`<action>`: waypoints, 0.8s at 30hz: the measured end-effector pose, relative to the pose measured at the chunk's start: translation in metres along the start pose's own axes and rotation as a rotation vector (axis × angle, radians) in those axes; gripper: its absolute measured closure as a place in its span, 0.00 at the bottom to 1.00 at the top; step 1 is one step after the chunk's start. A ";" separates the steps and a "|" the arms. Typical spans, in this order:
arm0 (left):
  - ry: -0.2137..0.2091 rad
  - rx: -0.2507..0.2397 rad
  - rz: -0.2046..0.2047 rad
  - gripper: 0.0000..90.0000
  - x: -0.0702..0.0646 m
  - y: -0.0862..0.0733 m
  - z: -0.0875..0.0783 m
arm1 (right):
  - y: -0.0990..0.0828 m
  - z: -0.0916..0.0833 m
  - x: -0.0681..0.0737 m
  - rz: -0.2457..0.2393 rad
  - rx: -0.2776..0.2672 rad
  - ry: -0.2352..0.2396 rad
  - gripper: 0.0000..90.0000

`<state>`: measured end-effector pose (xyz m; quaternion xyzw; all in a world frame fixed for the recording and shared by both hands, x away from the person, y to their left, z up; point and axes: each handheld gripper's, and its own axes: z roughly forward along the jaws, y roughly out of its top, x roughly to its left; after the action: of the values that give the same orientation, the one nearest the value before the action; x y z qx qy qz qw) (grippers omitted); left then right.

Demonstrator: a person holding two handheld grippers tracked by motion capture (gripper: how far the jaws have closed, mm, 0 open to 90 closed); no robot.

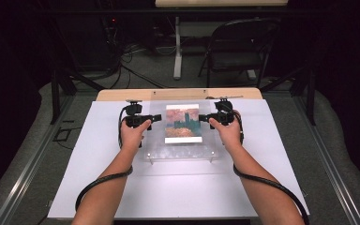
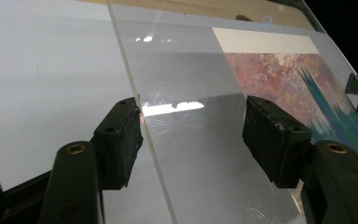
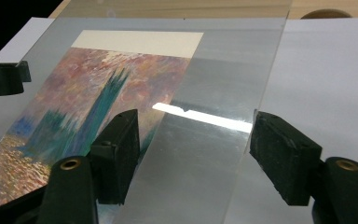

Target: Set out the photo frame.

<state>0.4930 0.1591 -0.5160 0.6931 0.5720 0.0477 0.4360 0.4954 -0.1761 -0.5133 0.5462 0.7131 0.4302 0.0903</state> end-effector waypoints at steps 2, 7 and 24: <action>0.002 -0.008 0.004 0.43 -0.002 0.000 -0.003 | 0.000 -0.003 0.002 -0.007 -0.007 -0.002 0.38; 0.008 -0.027 0.013 0.46 -0.008 0.001 -0.013 | 0.001 -0.012 0.009 -0.035 -0.031 -0.019 0.39; 0.018 -0.093 0.075 0.54 -0.027 -0.003 -0.048 | 0.000 -0.046 0.030 -0.118 -0.092 -0.047 0.45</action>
<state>0.4543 0.1629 -0.4767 0.6928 0.5465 0.0967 0.4604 0.4568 -0.1742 -0.4751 0.5084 0.7212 0.4435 0.1572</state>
